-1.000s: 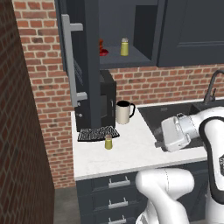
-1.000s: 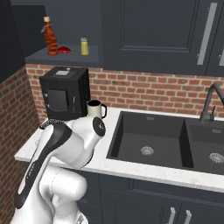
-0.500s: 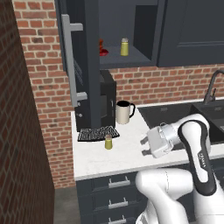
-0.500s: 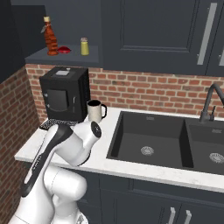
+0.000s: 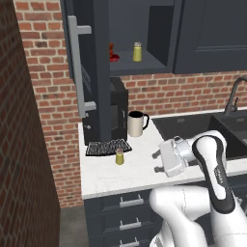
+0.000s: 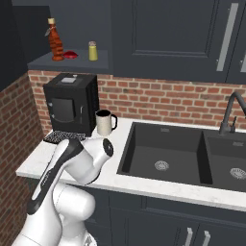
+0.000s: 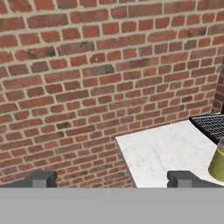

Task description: Put the shaker and condiment bottle from the counter next to their counterparts in the cabinet.

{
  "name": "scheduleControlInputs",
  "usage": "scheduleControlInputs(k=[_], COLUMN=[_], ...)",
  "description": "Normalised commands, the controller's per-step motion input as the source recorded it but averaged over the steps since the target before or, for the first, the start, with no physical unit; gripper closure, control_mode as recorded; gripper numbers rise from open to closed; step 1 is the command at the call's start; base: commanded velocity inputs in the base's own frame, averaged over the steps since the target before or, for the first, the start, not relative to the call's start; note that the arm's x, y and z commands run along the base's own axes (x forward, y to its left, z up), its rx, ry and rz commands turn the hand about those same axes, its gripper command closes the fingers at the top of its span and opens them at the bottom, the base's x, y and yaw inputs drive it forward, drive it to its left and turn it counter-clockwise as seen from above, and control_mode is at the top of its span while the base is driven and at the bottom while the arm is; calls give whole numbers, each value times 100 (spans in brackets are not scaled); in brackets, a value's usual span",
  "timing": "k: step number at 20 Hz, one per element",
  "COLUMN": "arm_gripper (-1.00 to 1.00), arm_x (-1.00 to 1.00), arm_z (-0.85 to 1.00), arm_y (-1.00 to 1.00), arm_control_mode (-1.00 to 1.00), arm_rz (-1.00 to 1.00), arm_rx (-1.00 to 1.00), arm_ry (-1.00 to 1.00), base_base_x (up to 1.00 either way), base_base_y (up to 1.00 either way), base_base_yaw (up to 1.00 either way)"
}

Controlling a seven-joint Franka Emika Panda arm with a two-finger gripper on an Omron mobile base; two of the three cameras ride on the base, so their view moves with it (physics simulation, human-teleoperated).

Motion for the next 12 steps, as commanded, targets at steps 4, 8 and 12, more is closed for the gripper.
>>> scheduleControlInputs(k=[4,8,12], arm_gripper=[-100,-100,-100], arm_x=[37,29,41], arm_z=[-46,-39,-35], arm_y=[11,31,18], arm_control_mode=[-100,-100,-100], arm_rz=[0,5,3], arm_rx=[0,0,0], arm_ry=[-11,14,5], base_base_x=[0,0,0], base_base_y=[0,0,0], base_base_yaw=[0,0,0])
